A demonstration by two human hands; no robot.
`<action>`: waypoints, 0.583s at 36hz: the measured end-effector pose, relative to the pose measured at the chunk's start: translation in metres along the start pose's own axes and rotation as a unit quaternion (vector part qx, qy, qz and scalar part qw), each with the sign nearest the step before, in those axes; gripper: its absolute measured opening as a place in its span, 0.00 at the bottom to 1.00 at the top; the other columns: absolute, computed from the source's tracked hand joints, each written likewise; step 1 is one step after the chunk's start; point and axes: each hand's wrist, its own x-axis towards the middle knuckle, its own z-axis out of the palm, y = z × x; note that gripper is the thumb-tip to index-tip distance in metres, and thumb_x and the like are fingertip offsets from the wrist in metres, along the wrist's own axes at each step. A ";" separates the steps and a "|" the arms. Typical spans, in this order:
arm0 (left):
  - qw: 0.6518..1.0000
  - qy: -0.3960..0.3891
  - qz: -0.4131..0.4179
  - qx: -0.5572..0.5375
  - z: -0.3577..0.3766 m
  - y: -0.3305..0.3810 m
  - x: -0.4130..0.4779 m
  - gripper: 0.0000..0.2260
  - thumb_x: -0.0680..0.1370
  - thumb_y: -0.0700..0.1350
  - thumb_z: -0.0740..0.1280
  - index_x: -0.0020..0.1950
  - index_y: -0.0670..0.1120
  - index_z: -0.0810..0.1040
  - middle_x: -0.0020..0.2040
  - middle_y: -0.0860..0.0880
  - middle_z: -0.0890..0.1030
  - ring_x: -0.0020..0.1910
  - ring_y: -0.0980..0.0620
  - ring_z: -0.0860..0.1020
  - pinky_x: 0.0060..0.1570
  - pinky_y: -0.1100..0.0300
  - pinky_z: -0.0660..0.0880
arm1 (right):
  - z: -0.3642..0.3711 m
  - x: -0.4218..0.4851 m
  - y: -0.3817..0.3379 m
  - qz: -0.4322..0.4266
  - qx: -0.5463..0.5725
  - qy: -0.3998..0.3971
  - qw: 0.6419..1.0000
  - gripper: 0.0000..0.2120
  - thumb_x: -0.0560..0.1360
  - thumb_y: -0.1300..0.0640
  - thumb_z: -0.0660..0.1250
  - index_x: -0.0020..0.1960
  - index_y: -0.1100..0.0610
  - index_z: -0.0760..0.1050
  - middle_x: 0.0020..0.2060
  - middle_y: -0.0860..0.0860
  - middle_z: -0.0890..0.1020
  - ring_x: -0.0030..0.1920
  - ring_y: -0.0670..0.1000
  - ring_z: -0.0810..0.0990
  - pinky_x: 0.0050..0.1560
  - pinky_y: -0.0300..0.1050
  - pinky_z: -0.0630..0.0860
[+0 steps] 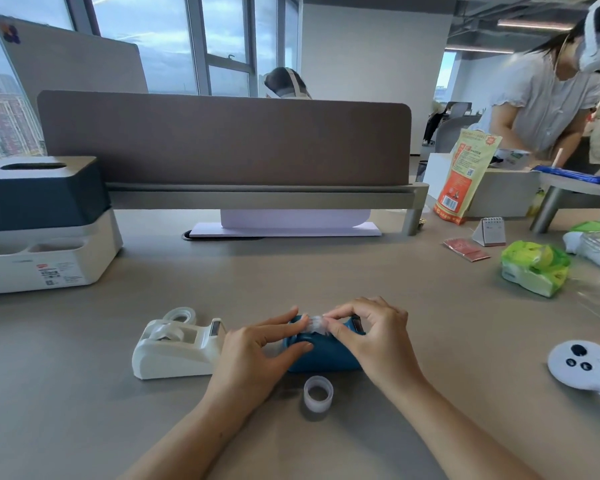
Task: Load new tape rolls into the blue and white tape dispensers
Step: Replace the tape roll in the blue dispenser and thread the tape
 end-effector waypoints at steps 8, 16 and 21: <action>1.000 0.000 -0.003 -0.008 0.003 -0.003 0.002 0.16 0.69 0.47 0.77 0.55 0.59 0.83 0.57 0.64 0.82 0.55 0.71 0.78 0.60 0.67 0.75 | 0.003 0.000 -0.006 0.093 0.024 0.021 0.995 0.06 0.67 0.50 0.76 0.34 0.44 0.80 0.47 0.26 0.80 0.51 0.41 0.80 0.60 0.60 0.70; 1.000 0.002 0.020 0.006 0.005 0.002 0.000 0.17 0.69 0.46 0.77 0.56 0.59 0.83 0.55 0.64 0.82 0.55 0.70 0.77 0.56 0.72 0.74 | 0.001 0.000 -0.012 0.100 -0.023 0.036 0.994 0.11 0.69 0.48 0.73 0.30 0.39 0.75 0.36 0.29 0.82 0.52 0.43 0.77 0.54 0.49 0.62; 0.999 0.004 0.033 -0.001 0.004 0.006 -0.002 0.19 0.69 0.45 0.77 0.57 0.58 0.83 0.54 0.63 0.82 0.56 0.68 0.78 0.53 0.77 0.70 | -0.007 0.000 -0.011 0.124 -0.011 0.019 0.992 0.10 0.70 0.48 0.73 0.31 0.41 0.77 0.40 0.30 0.82 0.50 0.36 0.74 0.53 0.47 0.60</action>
